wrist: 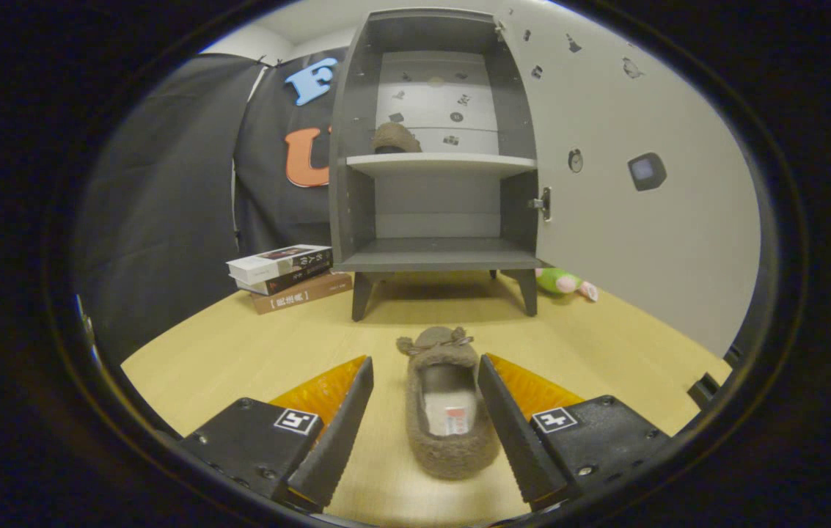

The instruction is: Open the shoe cabinet door, grab the shoes and put them into the shoe cabinet, then close the shoe cabinet door.

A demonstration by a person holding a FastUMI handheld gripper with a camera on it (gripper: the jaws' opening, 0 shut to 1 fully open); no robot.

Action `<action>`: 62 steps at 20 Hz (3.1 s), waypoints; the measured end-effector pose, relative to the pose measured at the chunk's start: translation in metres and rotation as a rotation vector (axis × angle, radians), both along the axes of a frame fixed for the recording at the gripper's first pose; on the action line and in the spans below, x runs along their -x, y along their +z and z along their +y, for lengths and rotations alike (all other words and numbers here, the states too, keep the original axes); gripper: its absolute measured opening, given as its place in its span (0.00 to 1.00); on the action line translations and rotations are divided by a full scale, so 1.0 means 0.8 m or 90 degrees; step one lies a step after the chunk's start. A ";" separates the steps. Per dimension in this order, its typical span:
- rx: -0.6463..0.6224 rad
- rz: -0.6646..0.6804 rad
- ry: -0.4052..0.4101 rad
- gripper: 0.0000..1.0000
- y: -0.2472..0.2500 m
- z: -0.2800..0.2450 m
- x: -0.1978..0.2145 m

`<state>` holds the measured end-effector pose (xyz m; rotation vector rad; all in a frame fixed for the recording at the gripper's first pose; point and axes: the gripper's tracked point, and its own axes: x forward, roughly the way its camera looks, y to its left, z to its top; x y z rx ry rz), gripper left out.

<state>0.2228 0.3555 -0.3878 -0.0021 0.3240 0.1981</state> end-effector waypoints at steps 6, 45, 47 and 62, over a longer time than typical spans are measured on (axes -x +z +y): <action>0.058 0.051 -0.003 0.77 -0.057 0.006 -0.035; -0.015 -0.111 0.101 0.13 0.291 -0.036 0.004; -0.011 -0.118 0.095 0.13 0.333 -0.038 -0.013; 0.043 -0.232 0.032 0.13 0.595 -0.028 -0.223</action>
